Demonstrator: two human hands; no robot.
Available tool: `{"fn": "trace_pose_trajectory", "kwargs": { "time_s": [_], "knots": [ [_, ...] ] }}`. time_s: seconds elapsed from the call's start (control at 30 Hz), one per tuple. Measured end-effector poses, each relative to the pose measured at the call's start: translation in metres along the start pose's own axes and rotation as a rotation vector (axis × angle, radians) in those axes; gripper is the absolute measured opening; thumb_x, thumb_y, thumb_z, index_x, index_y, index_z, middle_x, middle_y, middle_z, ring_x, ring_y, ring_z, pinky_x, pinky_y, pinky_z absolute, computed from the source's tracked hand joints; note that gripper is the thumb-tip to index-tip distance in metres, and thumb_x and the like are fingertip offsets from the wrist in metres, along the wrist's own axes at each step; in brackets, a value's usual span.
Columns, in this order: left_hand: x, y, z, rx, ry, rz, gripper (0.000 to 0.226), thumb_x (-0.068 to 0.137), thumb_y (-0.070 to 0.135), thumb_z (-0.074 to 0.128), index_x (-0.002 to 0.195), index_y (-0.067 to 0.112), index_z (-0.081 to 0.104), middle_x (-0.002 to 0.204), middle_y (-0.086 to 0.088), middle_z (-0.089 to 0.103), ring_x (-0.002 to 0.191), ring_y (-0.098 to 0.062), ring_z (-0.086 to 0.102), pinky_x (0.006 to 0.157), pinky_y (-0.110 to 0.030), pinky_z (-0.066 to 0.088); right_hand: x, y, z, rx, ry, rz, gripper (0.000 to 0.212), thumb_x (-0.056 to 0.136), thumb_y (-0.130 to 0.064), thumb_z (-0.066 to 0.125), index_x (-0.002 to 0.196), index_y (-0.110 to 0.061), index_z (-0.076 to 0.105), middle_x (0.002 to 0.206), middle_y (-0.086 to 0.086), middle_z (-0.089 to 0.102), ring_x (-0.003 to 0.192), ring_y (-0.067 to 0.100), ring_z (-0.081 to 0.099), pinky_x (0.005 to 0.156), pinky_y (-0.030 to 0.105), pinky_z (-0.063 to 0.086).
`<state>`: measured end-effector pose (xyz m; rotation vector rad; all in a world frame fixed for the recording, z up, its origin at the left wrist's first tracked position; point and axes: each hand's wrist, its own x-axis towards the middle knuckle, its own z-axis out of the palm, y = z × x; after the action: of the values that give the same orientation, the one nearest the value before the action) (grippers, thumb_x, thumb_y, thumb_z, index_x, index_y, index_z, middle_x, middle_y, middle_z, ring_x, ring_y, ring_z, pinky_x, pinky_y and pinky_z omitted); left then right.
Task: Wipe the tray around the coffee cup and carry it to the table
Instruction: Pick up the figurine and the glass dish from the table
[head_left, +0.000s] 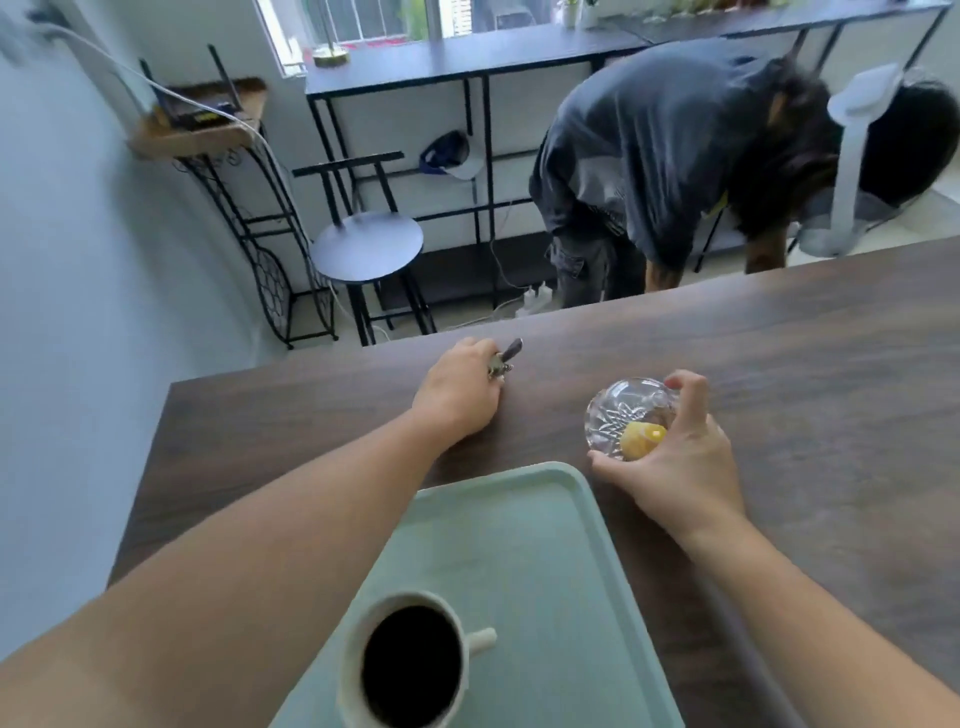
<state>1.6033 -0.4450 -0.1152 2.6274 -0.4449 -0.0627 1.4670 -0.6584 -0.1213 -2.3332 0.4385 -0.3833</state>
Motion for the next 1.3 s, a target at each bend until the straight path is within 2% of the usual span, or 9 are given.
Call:
{"fn": "trace_pose_trajectory", "kwargs": {
  "time_s": [0.13,0.2,0.33,0.47,0.67,0.8,0.97,1.17,1.3],
  "knots": [
    [-0.047,-0.077,-0.038,0.016,0.151,-0.118,0.015,0.090,0.024,0.056,0.103,0.015,0.056,0.095,-0.003,0.055,0.089,-0.025,0.055,0.073,-0.035,0.042,0.004,-0.043,0.025,0.096,-0.151,-0.121,0.090,0.046,-0.048,0.085,0.116,-0.044,0.030,0.094,-0.002,0.059,0.090,0.029,0.059,0.075,0.035,0.048],
    [-0.073,-0.114,-0.056,0.003,0.237,-0.202,0.019,0.089,0.025,0.058,0.107,0.019,0.057,0.096,-0.002,0.057,0.089,-0.023,0.055,0.074,-0.036,0.044,0.008,-0.069,0.042,0.109,-0.241,-0.201,0.091,0.046,-0.046,0.088,0.118,-0.042,0.032,0.093,-0.006,0.059,0.089,0.026,0.060,0.075,0.033,0.047],
    [-0.119,-0.174,-0.083,0.006,0.395,-0.317,0.028,0.088,0.023,0.060,0.116,0.023,0.057,0.094,0.001,0.056,0.092,-0.022,0.054,0.077,-0.035,0.044,0.014,-0.124,0.081,0.109,-0.418,-0.366,0.090,0.048,-0.045,0.089,0.118,-0.040,0.033,0.096,-0.001,0.061,0.088,0.024,0.061,0.076,0.040,0.056],
    [-0.145,-0.209,-0.092,-0.058,0.506,-0.385,0.029,0.087,0.024,0.063,0.117,0.026,0.059,0.093,0.001,0.056,0.090,-0.019,0.053,0.082,-0.032,0.044,0.019,-0.171,0.126,0.117,-0.526,-0.463,0.088,0.046,-0.050,0.087,0.115,-0.042,0.033,0.095,-0.002,0.061,0.087,0.020,0.059,0.075,0.034,0.052],
    [-0.150,-0.225,-0.083,-0.157,0.634,-0.407,0.041,0.084,0.022,0.068,0.122,0.018,0.051,0.110,-0.005,0.063,0.101,-0.023,0.055,0.089,-0.031,0.043,0.018,-0.205,0.188,0.069,-0.649,-0.550,0.093,0.046,-0.045,0.088,0.121,-0.038,0.033,0.102,0.002,0.059,0.092,0.019,0.059,0.078,0.032,0.051],
    [-0.151,-0.227,-0.083,-0.193,0.687,-0.451,0.049,0.084,0.020,0.068,0.127,0.010,0.046,0.115,-0.012,0.060,0.107,-0.029,0.055,0.093,-0.039,0.045,0.017,-0.215,0.209,0.036,-0.673,-0.600,0.095,0.043,-0.047,0.087,0.120,-0.039,0.033,0.098,-0.006,0.056,0.091,0.020,0.057,0.079,0.033,0.050],
    [-0.148,-0.229,-0.084,-0.216,0.709,-0.459,0.050,0.085,0.016,0.068,0.129,0.007,0.045,0.115,-0.014,0.059,0.107,-0.028,0.055,0.092,-0.030,0.040,0.020,-0.220,0.212,-0.021,-0.712,-0.646,0.095,0.043,-0.051,0.084,0.121,-0.042,0.032,0.089,-0.018,0.053,0.084,0.016,0.055,0.070,0.032,0.045],
    [-0.148,-0.230,-0.083,-0.240,0.701,-0.467,0.052,0.084,0.018,0.069,0.129,0.010,0.045,0.109,-0.005,0.056,0.104,-0.023,0.054,0.086,-0.018,0.033,0.020,-0.217,0.208,-0.053,-0.725,-0.629,0.099,0.043,-0.053,0.083,0.126,-0.044,0.029,0.092,-0.009,0.054,0.090,0.022,0.054,0.070,0.033,0.042],
    [-0.147,-0.233,-0.081,-0.246,0.699,-0.475,0.055,0.082,0.021,0.073,0.129,0.014,0.044,0.112,-0.006,0.058,0.102,-0.018,0.053,0.086,-0.018,0.033,0.021,-0.211,0.204,-0.059,-0.754,-0.603,0.110,0.043,-0.055,0.087,0.134,-0.049,0.024,0.112,-0.002,0.057,0.103,0.022,0.055,0.080,0.033,0.042]
  ]
}}
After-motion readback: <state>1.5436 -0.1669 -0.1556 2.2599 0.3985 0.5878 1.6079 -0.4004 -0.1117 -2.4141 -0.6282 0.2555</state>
